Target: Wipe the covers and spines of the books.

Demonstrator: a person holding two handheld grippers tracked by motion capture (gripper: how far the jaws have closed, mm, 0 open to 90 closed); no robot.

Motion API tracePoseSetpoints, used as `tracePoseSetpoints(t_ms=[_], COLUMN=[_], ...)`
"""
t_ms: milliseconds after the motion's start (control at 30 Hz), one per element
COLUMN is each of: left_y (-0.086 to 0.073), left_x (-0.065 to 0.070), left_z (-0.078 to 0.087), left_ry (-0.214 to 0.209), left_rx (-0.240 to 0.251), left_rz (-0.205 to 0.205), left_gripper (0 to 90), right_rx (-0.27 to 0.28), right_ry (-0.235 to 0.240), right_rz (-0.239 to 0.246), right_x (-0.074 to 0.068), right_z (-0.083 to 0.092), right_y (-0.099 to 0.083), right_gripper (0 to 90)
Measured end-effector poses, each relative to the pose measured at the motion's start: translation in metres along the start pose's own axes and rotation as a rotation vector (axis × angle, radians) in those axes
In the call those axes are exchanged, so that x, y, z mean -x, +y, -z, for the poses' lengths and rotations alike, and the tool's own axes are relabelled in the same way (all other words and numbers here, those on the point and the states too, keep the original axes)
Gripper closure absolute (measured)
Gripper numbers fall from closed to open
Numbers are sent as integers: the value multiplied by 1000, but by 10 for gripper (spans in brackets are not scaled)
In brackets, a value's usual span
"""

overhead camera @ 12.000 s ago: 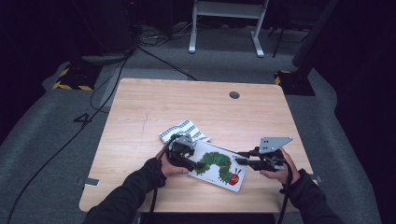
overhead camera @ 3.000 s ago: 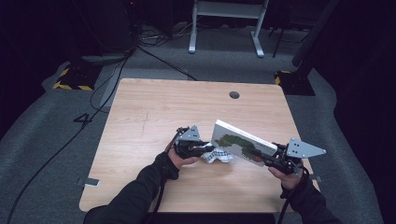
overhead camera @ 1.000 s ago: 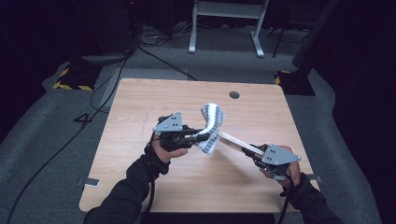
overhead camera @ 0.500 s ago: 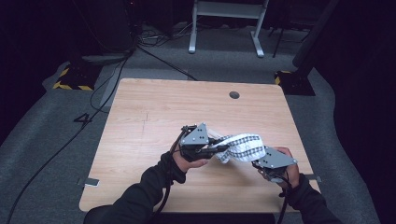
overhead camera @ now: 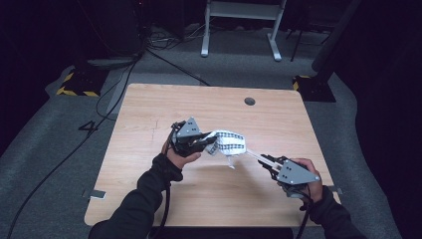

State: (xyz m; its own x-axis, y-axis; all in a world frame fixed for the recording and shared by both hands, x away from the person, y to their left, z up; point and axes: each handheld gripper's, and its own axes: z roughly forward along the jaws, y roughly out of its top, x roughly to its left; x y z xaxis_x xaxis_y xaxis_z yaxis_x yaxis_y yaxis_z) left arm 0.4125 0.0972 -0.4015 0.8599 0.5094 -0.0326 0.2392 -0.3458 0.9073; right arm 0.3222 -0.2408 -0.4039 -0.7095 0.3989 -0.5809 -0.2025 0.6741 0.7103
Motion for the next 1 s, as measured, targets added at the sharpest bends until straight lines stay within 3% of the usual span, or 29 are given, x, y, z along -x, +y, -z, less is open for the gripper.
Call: tracePoseSetpoints(t_ms=[67, 100, 200, 233, 367, 467, 600, 667, 733, 833, 1000], left_y=[3, 3, 12, 16, 21, 26, 36, 37, 37, 36, 42], left_x=[1, 1, 11, 16, 15, 15, 18, 22, 26, 28, 26], left_z=[3, 3, 1, -1, 0, 4, 8, 2, -7, -19, -41], left_ry=[-24, -24, -36, -29, -39, -53, -98, -124, -124, -146, -166], left_rx=[20, 20, -3, -20, -31, -26, -11, -46, -92, -118, -260], left_rz=[8, 8, -46, -71, -87, -103, -117, -123, -135, -140, -167], left_gripper=[805, 804, 802, 800, 800, 799, 798, 798, 798, 799, 801], right_rx=[-9, -9, -4, -11, -32, -51, -65, -72, -68, -64, -58], right_ry=[-7, -7, 9, -2, -24, -46, -35, -45, -43, -49, -53], right_rz=[45, 45, 80, 114, 168, 255, 338, 374, 385, 423, 464], right_x=[-6, -6, -11, -14, -21, -29, -40, -44, -47, -52, -59], right_z=[0, 0, -4, -7, -9, -11, -17, -20, -20, -21, -19], right_y=[4, 4, 9, 12, 15, 20, 24, 27, 29, 33, 36], right_gripper=[793, 793, 793, 793, 793, 793, 793, 793, 793, 793, 793])
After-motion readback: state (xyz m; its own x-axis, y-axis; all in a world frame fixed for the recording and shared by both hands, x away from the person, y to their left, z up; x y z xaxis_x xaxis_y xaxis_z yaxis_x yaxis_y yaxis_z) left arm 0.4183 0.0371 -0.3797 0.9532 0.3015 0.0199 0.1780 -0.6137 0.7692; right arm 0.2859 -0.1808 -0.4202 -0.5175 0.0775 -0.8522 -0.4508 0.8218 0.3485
